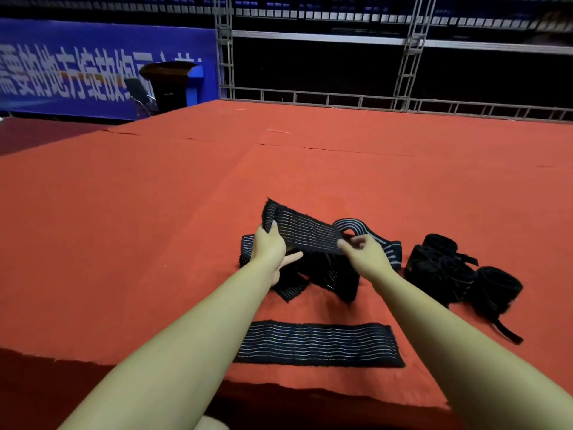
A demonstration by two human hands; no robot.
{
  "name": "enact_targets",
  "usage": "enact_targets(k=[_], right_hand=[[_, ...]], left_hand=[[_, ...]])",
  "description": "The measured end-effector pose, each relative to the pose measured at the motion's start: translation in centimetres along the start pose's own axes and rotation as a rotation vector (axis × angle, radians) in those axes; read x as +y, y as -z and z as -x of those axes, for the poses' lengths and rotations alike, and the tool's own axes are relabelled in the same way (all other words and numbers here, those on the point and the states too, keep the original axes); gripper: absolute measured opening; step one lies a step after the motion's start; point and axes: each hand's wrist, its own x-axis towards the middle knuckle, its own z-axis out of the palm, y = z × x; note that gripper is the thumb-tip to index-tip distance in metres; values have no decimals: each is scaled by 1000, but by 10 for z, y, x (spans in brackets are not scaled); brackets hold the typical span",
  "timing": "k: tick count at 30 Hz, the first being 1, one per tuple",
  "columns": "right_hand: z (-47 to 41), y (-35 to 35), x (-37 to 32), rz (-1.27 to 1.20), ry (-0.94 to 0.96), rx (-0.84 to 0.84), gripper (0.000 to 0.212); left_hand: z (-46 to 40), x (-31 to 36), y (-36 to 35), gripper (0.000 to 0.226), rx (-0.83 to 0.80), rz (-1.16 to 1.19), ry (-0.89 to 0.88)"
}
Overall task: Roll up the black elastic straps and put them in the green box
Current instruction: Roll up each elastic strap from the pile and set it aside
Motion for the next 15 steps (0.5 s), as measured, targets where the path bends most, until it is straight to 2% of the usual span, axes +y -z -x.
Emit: enact_targets(k=[2, 6, 10, 12, 15], right_hand=[[-2, -3, 23, 86, -22, -102, 70], [4, -9, 43, -68, -3, -241, 56], [3, -13, 41, -260, -87, -144, 37], [-3, -14, 45, -272, -103, -40, 26], [-9, -9, 45, -346, -153, 45, 20]], left_hand=[[0, 3, -2, 43, 11, 169, 35], [-5, 12, -2, 47, 40, 437, 45], [-14, 14, 3, 54, 58, 410, 18], [-15, 16, 8, 57, 92, 377, -2], [-18, 25, 19, 58, 170, 336, -39]])
